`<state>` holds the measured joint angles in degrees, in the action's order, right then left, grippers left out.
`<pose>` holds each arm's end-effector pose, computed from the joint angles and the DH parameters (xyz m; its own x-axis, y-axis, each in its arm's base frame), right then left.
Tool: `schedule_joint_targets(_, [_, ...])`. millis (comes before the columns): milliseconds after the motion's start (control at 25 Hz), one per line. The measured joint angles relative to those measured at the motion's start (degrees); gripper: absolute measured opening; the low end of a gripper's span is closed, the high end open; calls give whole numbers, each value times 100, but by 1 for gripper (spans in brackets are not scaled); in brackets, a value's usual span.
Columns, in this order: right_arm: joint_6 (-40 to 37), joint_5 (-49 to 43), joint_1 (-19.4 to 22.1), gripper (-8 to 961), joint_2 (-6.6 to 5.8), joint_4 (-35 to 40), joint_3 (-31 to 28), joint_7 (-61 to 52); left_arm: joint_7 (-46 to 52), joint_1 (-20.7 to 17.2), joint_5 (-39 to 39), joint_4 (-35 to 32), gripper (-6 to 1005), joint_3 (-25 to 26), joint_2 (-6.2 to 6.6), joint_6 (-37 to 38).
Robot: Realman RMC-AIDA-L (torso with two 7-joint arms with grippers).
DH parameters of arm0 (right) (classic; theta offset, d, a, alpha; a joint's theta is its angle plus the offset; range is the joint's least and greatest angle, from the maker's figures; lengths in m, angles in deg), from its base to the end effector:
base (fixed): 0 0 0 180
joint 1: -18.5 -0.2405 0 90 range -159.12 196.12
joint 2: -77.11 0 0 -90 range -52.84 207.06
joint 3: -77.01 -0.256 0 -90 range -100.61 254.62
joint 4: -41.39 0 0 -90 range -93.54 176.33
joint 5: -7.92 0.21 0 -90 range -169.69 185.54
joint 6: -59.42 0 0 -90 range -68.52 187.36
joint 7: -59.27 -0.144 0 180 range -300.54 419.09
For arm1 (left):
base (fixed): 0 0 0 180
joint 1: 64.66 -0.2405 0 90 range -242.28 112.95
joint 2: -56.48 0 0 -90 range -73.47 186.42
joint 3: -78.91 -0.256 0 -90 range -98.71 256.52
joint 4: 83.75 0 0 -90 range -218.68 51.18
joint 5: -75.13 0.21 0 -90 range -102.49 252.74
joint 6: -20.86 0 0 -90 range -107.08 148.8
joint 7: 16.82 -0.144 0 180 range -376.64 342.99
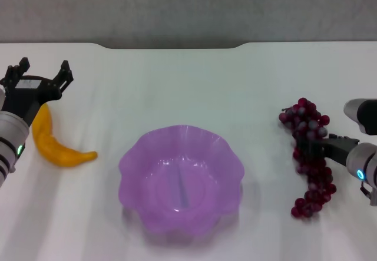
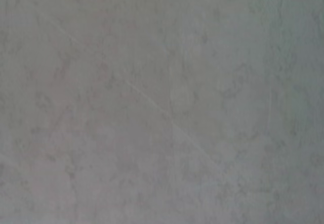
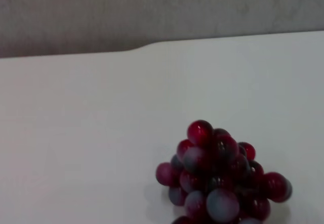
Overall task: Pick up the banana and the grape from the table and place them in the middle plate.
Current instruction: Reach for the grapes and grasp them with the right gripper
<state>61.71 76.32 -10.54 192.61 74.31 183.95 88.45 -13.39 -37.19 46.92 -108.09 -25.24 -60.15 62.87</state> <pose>0.3268 0.3881 -0.0528 0.5550 -0.6344 -0.5380 -0.7521 -0.1063 -0.6504 -0.3035 0.3977 0.0060 0.7374 0.0495 0.6736 0.6748 -0.0966 -0.7316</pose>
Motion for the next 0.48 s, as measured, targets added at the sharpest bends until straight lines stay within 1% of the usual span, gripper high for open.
schedule_joint_targets(120, [-55,0,-170,830,4,-323,1,0,0,14,2,0,889,0,0,0])
schedule_joint_targets(280, [-167,-2,-189,823,16,-380,16,-1,0,19,0,0,889,0,0,1])
schedule_joint_targets(480, [-420,-2,-169,711,17,-410,63,-91,0,22,2,0,889,0,0,18])
